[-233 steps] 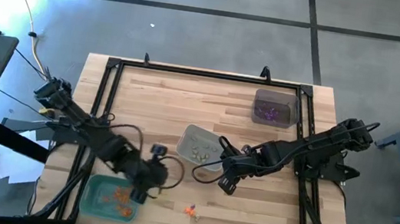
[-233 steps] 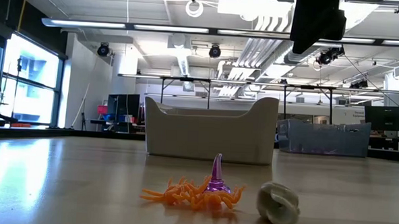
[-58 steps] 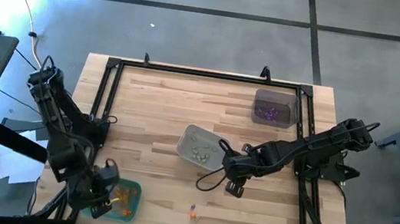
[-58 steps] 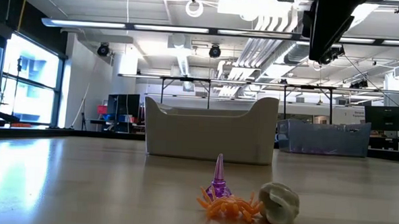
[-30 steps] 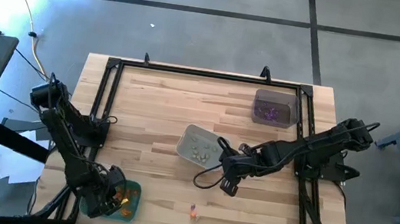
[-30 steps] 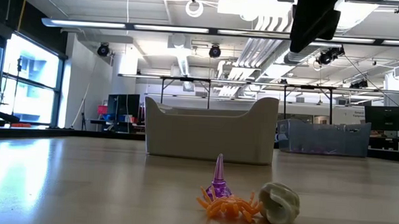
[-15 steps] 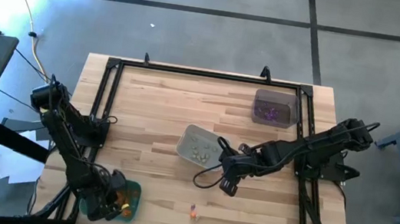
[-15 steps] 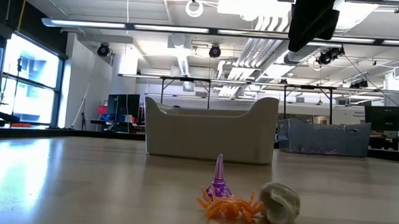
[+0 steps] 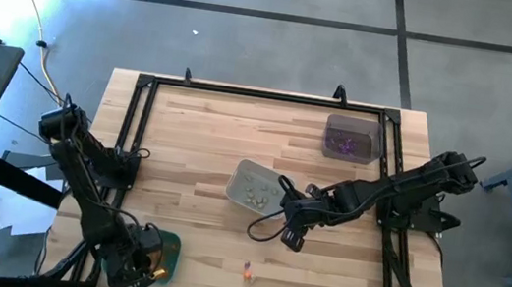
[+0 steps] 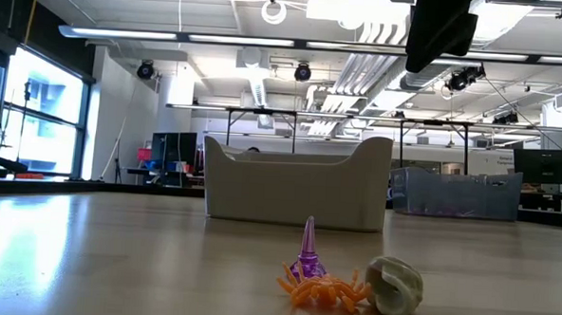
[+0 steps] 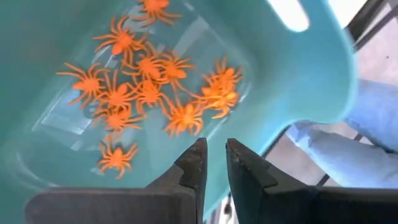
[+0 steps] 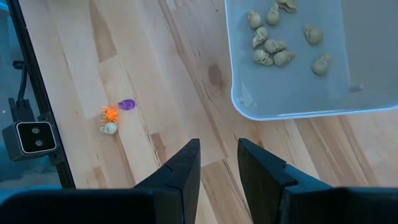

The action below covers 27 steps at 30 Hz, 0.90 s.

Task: Sort Halloween decoration
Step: Put the violet witch hat toy into the black bin

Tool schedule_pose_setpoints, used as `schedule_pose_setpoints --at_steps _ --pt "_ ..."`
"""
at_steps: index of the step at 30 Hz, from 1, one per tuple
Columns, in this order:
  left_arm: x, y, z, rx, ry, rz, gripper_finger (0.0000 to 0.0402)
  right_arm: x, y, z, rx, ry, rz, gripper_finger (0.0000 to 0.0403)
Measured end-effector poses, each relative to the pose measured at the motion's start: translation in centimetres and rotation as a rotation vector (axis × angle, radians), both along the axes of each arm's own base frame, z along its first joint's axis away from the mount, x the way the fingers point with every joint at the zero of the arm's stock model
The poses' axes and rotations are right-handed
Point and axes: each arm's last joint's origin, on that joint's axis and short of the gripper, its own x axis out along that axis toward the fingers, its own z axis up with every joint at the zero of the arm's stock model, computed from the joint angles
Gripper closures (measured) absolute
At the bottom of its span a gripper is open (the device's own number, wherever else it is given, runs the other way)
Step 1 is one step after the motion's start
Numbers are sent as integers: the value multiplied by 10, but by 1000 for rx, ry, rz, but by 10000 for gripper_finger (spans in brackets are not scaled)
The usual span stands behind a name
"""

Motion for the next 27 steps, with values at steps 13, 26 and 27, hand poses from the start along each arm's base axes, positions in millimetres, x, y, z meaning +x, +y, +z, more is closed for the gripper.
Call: schedule_pose_setpoints --at_steps 13,26,27 --pt "14 -16 96 5 -153 -168 353 0 0 0 1 -3 0 302" --pt "73 16 125 321 -508 -734 352 1 0 0 14 -5 -22 302" --pt "79 20 126 340 -534 -762 352 1 0 0 16 -7 -25 302"
